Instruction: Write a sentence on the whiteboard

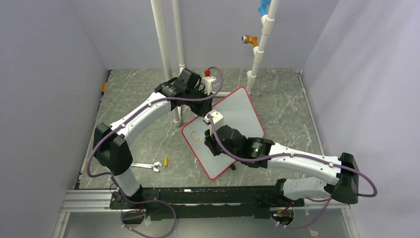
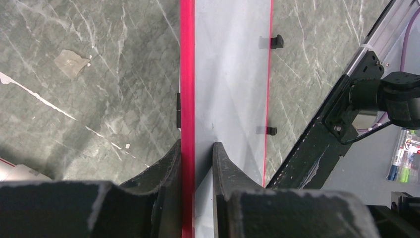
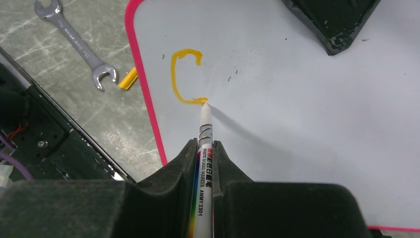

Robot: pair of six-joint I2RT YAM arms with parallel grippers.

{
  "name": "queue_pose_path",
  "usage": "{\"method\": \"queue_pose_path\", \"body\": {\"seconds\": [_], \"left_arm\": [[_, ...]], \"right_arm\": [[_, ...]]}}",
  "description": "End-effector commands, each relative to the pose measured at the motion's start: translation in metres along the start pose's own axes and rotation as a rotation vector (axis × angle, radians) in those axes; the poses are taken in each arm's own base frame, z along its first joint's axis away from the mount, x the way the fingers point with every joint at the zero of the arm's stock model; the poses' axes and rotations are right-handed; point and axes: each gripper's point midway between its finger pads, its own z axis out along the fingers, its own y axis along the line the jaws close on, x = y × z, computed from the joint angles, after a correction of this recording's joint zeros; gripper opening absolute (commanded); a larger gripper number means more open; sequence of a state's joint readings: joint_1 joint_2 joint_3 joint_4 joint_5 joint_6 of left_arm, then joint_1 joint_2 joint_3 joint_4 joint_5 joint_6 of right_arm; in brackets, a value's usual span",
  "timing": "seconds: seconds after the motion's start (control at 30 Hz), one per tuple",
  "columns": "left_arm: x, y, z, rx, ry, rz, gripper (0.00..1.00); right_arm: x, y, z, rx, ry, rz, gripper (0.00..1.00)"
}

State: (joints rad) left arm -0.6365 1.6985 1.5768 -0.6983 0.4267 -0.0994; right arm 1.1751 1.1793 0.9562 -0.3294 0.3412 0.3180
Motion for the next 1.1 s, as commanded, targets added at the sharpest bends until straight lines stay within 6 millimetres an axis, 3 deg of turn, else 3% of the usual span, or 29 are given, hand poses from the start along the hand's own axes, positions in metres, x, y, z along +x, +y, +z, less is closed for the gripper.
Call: {"method": "queue_pose_path", "body": {"seconds": [0.0, 0.23, 0.67, 1.07], "left_arm": [[0.013, 0.018, 0.004, -0.118, 0.055, 0.059, 0.00], [0.014, 0.018, 0.004, -0.119, 0.057, 0.058, 0.00], [0.014, 0.017, 0.005, -0.114, 0.060, 0.060, 0.00], [0.014, 0.018, 0.004, -0.117, 0.058, 0.061, 0.00]], "right_arm": [[-0.017, -0.009, -0.012, 0.031, -0.054, 0.027, 0.00], [-0.035, -0.001, -0.027, -0.031, -0.117, 0.051, 0.00], [-0.028, 0.013, -0.004, -0.063, -0.086, 0.044, 0.00], [-0.035, 0.014, -0.004, -0.066, -0.106, 0.055, 0.00]]}}
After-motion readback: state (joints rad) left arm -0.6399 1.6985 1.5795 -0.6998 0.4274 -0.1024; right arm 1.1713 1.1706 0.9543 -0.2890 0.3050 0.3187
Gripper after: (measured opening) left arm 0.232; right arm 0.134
